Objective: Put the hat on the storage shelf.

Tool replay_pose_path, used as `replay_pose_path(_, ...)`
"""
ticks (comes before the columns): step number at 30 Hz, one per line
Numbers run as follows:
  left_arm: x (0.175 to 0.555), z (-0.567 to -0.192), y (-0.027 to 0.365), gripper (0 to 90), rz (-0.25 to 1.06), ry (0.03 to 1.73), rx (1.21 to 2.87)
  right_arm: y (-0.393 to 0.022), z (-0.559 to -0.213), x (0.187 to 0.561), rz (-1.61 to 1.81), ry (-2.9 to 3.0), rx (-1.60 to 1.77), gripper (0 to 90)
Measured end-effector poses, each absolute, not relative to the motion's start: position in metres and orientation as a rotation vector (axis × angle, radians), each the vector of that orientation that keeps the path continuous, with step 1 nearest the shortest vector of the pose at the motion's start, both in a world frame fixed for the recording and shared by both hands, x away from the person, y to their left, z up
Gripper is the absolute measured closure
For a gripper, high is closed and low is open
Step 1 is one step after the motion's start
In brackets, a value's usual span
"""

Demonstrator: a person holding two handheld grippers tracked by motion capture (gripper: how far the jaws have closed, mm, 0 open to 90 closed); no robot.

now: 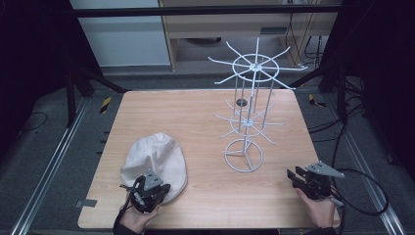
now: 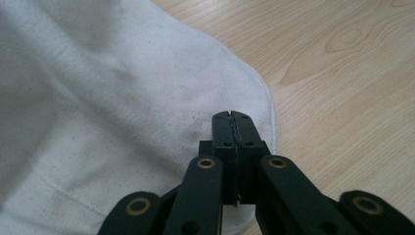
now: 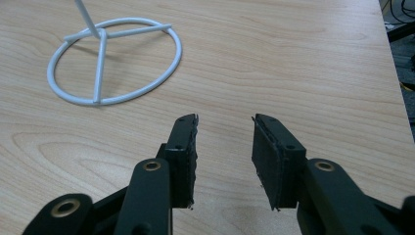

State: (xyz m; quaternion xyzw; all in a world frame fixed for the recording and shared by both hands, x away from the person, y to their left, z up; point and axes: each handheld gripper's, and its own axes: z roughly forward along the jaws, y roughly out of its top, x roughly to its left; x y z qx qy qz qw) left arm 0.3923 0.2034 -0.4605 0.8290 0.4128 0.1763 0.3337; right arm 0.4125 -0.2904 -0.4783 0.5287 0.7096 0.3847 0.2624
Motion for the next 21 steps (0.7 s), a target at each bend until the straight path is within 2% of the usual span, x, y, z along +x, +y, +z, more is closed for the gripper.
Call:
replay_pose_path(7, 0.393, -0.451, 0.189, 89.5, 0.475, 1.034, 2.104, -0.29, -0.478, 0.412, 1.041, 1.919, 1.431, 61.3)
replay_pose_path(13, 0.408, -0.461, 0.17, 89.5, 0.487, 1.063, 2.14, -0.29, -0.478, 0.413, 1.038, 1.921, 1.43, 61.3)
replay_pose_path(21, 0.408, -0.466, 0.177, 89.6, 0.464, 1.085, 2.161, -0.291, -0.478, 0.413, 1.04, 1.92, 1.43, 61.3)
